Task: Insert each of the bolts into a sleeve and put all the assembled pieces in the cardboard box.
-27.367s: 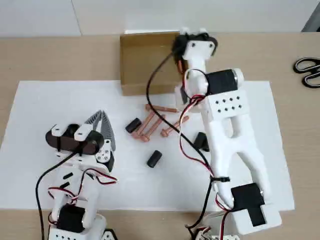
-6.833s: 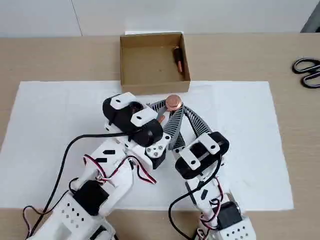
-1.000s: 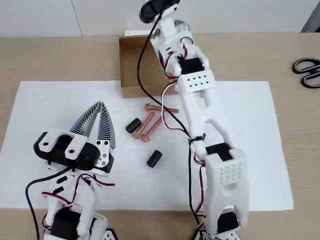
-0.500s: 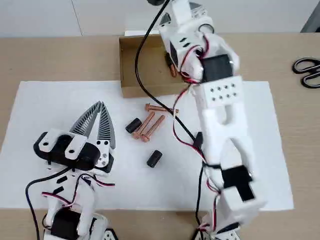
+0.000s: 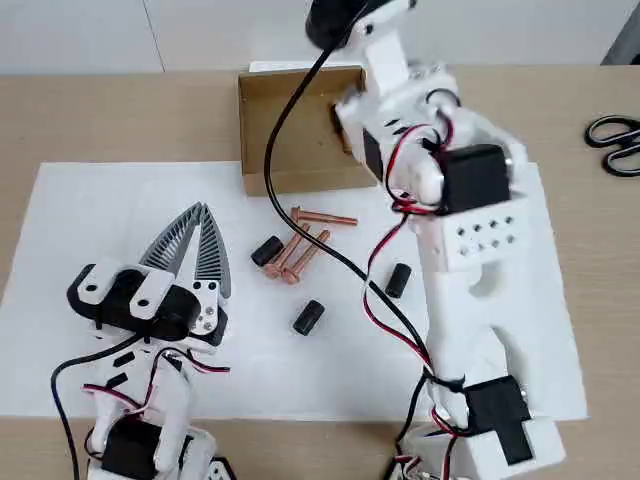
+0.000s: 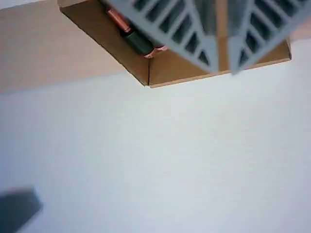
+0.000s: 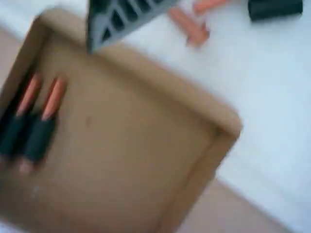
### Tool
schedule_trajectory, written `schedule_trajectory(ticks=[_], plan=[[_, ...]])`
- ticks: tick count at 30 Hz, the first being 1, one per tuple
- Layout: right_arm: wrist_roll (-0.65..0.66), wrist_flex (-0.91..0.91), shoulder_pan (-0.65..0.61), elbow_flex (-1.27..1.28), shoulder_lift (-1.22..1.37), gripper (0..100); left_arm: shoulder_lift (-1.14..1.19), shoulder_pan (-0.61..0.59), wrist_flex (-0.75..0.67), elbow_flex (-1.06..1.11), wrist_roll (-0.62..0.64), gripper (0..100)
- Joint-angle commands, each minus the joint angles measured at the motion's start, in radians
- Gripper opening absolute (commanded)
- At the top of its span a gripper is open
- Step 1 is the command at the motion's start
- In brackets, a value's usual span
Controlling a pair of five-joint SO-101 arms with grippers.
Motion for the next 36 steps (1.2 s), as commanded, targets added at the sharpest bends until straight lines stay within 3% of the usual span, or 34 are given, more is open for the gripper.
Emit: schedule_trajectory(ticks=[1,10,20,23,28,36], plan=[[-0.002,0.004,-0.001,0.069,-0.041,20.2,-0.008,0.002,-0.023,-0.002,0.003,1],[-0.034,-0.067,-0.071,0.324,-0.041,20.2,-0.008,0.002,-0.023,-0.002,0.003,1],[-0.044,-0.162,-0.036,0.615,-0.039,20.2,-0.008,0.002,-0.018,-0.002,0.003,1],[-0.152,-0.177,0.019,0.629,-0.039,18.4,-0.008,0.002,-0.018,-0.002,0.003,1],[-0.347,-0.211,0.111,0.652,-0.033,6.1,-0.008,-0.005,-0.018,0.048,0.003,1],[-0.445,-0.185,0.168,0.689,-0.038,1.9,-0.008,0.003,-0.018,0.137,0.005,1]])
